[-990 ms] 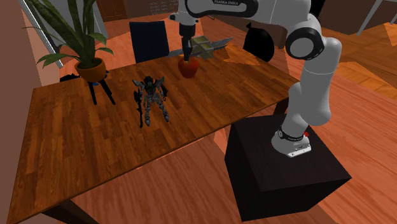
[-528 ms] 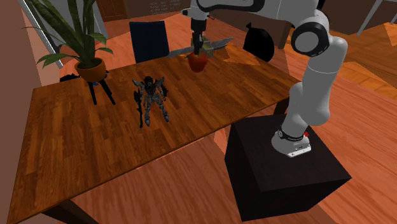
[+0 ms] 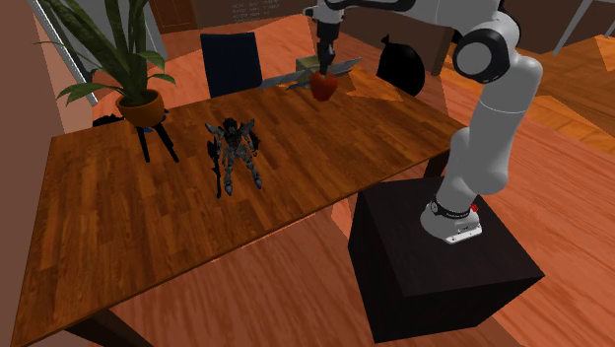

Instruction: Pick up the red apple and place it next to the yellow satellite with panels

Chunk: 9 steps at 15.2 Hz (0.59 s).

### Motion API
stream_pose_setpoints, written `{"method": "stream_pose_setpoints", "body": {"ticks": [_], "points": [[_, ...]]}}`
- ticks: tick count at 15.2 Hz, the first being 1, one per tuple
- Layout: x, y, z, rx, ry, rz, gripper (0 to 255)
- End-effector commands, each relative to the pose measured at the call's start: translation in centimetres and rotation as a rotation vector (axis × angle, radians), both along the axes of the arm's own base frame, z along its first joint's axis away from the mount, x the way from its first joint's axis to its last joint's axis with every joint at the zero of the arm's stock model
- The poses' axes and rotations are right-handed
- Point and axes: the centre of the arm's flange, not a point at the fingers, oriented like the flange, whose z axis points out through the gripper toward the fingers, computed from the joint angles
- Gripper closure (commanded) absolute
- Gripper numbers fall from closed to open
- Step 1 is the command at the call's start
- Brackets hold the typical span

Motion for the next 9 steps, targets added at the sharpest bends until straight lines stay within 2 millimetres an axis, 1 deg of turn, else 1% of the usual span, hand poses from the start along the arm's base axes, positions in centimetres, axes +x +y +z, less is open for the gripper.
{"method": "stream_pose_setpoints", "body": {"ticks": [1, 9], "points": [[-1.9, -1.5, -0.1, 0.0, 0.0, 0.002, 255], [-9.9, -8.4, -0.1, 0.0, 0.0, 0.002, 255]]}}
